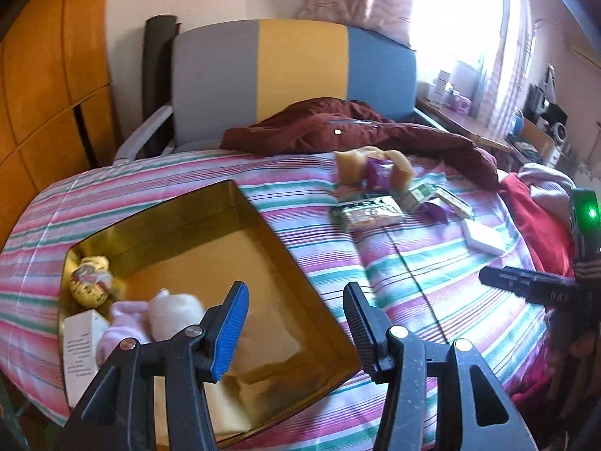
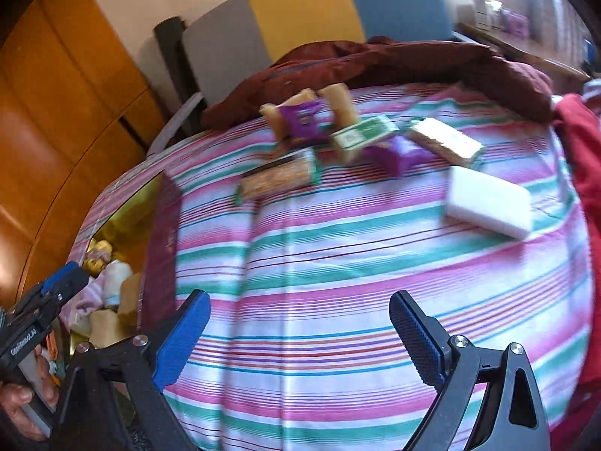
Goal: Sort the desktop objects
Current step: 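Move both grippers back over the bed toward the remaining items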
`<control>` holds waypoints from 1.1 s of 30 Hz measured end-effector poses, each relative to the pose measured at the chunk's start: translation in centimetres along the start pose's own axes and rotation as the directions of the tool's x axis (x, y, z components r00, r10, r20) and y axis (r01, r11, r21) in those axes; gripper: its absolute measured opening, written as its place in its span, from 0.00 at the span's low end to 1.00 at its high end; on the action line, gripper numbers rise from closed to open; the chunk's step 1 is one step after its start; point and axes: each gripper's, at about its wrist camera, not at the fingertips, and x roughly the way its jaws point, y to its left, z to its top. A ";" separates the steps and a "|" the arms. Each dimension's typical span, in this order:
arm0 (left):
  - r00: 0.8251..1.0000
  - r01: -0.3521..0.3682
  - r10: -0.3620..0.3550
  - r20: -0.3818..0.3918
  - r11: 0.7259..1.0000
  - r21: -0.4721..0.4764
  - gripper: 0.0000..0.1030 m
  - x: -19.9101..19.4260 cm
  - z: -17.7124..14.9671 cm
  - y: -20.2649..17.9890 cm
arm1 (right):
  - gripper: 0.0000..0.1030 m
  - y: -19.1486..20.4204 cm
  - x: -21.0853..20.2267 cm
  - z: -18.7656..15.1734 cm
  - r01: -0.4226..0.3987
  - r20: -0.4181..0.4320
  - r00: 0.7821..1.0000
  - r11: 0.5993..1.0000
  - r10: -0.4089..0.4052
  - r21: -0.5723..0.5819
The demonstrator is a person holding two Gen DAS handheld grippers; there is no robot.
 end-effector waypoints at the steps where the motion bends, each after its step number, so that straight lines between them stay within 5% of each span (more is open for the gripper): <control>1: 1.000 0.008 -0.008 -0.005 1.000 0.006 0.51 0.2 0.1 -0.3 | 0.95 -0.7 -0.3 0.1 0.009 0.004 1.000 1.000 -0.009 0.015; 9: 0.998 0.051 -0.049 -0.044 0.997 0.052 0.51 1.9 0.5 -2.5 | 0.97 -7.8 -2.1 1.5 0.084 0.028 0.995 0.979 -0.091 0.187; 13: 0.996 0.072 -0.067 -0.066 0.994 0.085 0.51 2.6 0.6 -3.5 | 1.00 -10.1 -1.7 3.1 0.162 0.011 0.986 0.970 -0.167 0.182; 20: 0.986 0.135 -0.122 -0.115 0.983 0.122 0.52 4.3 1.7 -4.9 | 1.00 -10.5 2.0 6.1 0.291 -0.066 0.951 0.945 -0.303 -0.147; 24: 0.980 0.166 -0.143 -0.137 0.971 0.173 0.55 5.3 2.9 -5.7 | 1.00 -11.2 4.4 7.3 0.269 -0.120 0.940 0.909 -0.320 -0.319; 33: 0.957 0.252 -0.198 -0.212 0.929 0.270 0.59 8.6 6.1 -7.6 | 1.00 -12.8 8.2 8.7 0.187 -0.210 0.926 0.864 -0.314 -0.468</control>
